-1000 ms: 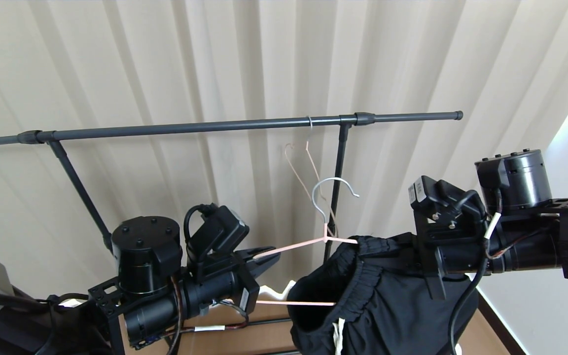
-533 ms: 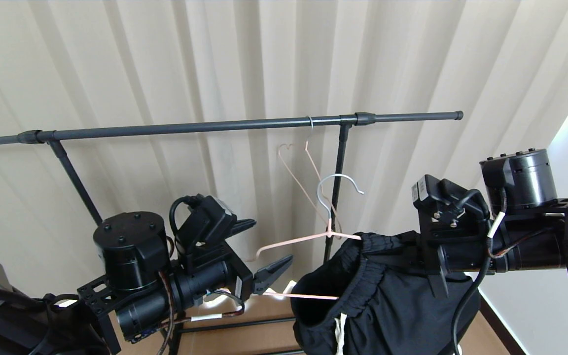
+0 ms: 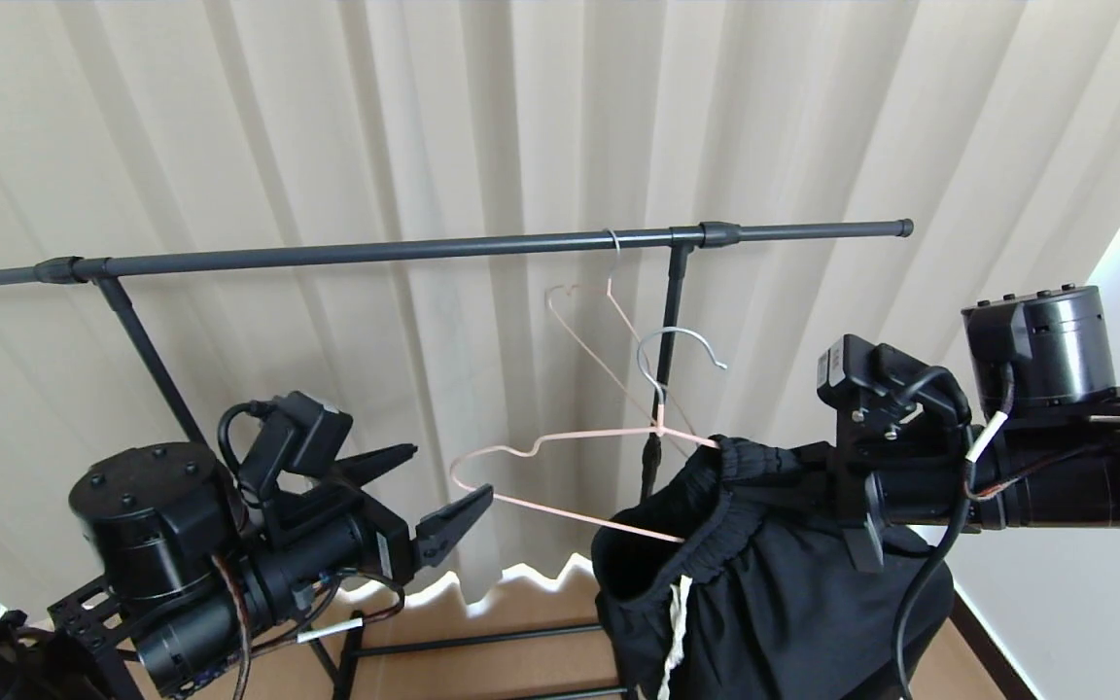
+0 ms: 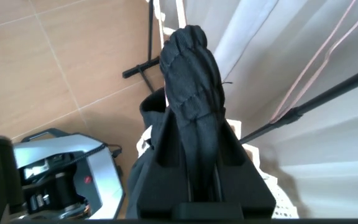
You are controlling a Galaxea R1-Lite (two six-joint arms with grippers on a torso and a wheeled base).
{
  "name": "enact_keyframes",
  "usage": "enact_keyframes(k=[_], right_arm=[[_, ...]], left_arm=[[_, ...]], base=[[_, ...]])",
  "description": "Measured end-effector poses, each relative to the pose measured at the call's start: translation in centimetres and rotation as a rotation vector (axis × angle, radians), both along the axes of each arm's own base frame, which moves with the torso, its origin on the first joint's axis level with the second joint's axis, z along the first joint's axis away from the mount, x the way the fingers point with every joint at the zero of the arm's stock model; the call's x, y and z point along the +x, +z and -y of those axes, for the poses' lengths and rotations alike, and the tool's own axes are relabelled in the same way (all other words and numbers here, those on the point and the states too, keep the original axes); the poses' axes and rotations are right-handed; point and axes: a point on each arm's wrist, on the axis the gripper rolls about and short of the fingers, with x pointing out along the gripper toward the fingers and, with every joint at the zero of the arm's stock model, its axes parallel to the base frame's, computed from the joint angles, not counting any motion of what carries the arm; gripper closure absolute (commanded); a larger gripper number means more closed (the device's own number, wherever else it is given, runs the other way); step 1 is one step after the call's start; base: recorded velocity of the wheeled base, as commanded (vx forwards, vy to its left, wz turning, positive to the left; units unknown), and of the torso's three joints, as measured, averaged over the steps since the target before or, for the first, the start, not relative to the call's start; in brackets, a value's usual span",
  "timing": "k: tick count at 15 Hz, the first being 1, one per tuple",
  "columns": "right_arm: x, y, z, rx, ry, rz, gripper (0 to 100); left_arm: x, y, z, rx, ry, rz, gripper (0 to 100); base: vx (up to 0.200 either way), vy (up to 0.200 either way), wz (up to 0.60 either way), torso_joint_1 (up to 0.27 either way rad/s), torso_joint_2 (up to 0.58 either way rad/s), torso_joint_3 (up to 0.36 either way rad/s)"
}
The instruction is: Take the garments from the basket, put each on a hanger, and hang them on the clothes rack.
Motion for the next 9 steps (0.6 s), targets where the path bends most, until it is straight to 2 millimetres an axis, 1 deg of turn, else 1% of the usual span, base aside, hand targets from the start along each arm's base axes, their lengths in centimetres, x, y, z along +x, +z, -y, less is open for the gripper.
enact_keyframes(k=[1,2,4,7,9], right_arm=[[0.0,0.0,0.0,0.004,-0.001,0.013,100],[0.1,0.1,0.0,0.018,-0.003,0.049,100],[0.1,-0.1,0.0,0.027,-0.002,0.071,100],[0.1,-0.3,0.0,0.046,-0.001,0.112,100],[0.0,-0.6,0.0,0.050,-0.002,0.113,100]], left_arm=[[-0.1,-0.4,-0.2,0.001,0.023,-0.053,0],[-0.3,-1.3,-0.3,0.039,0.047,-0.142,0],[-0.5,-2.5,0.4,0.091,0.093,-0.308,0],[0.0,-2.7,3.1,0.029,0.163,-0.478,0],[0.7,-3.0,4.9,-0.003,0.207,-0.527,0]], base=[[0.000,0.000,0.00,0.000,0.00,0.000],[0.000,0.000,0.00,0.000,0.00,0.000],[0.000,0.000,0.00,0.000,0.00,0.000],[0.000,0.000,0.00,0.000,0.00,0.000],[0.000,0.000,0.00,0.000,0.00,0.000]])
